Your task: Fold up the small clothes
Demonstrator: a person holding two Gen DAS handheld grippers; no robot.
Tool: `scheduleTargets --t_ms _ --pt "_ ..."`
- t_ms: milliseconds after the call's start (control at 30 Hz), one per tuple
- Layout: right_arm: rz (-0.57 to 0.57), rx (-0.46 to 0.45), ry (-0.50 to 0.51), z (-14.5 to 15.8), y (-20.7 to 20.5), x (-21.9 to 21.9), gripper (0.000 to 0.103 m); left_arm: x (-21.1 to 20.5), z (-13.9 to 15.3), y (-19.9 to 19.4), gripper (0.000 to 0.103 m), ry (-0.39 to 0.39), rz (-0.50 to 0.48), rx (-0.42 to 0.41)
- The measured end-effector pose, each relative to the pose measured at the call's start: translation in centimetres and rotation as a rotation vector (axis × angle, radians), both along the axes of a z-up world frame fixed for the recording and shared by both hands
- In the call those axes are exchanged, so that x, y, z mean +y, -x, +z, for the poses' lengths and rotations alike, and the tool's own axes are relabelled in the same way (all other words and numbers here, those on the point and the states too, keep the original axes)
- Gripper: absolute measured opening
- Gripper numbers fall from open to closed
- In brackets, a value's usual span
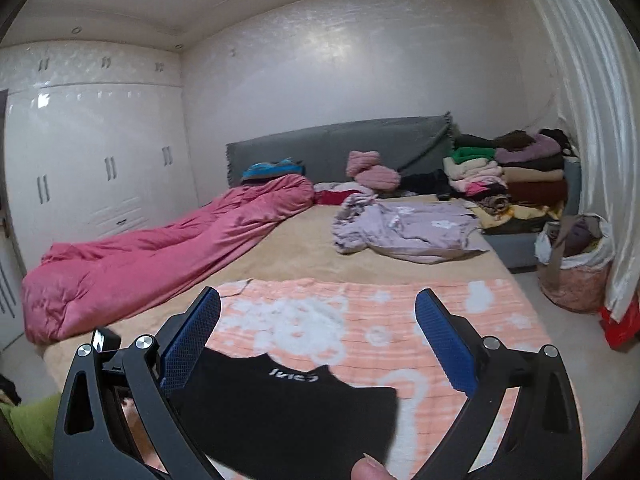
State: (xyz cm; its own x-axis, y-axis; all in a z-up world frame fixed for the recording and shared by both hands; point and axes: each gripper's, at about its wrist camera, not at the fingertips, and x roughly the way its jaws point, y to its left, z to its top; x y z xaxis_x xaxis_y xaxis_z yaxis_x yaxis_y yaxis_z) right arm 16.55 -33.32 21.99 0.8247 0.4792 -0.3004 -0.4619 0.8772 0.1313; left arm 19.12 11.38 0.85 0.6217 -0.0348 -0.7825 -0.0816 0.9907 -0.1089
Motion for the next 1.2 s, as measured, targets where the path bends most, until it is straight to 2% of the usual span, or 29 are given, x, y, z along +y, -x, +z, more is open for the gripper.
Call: scheduleTargets --t_ms 200,433,600,967,1200 --pt "0.167 0.069 0.025 -3.3 -0.8 7.3 0.097 1.7 1.2 -1.7 0.088 0.009 0.021 0.001" --pt "0.358 0.237 0.148 -12.2 -1.2 18.6 0.097 3.2 0.2 -4.3 0.089 0.062 0.034 0.048" --pt "0.412 0.324 0.239 -17.9 -0.1 23.0 0.097 3.7 -0.7 -5.7 0.089 0.074 0.035 0.070" --pt "0.413 0.277 0.442 -24.4 2.3 27.9 0.097 2.9 -2.1 -7.5 0.089 0.061 0.017 0.093" --pt "0.384 0.188 0.574 -26.9 2.7 29.7 0.097 2.3 -2.8 -8.6 0.089 0.051 0.002 0.108"
